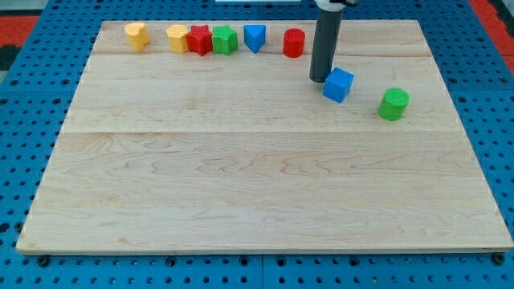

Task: Move the blue cube to the left of the green circle

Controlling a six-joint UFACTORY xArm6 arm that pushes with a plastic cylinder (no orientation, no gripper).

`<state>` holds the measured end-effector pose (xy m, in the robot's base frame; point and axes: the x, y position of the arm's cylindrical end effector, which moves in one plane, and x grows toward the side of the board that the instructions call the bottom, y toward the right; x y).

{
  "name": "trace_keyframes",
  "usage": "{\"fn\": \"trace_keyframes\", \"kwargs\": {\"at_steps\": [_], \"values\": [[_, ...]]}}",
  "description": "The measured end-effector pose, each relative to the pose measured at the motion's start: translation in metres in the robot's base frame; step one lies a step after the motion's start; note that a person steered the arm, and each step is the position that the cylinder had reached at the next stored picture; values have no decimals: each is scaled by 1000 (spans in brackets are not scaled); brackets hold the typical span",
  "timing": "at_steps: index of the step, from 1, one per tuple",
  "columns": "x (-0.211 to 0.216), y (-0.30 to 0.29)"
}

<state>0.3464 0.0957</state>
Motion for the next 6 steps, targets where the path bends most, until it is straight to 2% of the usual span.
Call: {"fn": "trace_keyframes", "kwargs": {"at_steps": [1,2,3,5,6], "values": [[28,0],[20,-8],[-18,-8],[15,18],[15,19]]}}
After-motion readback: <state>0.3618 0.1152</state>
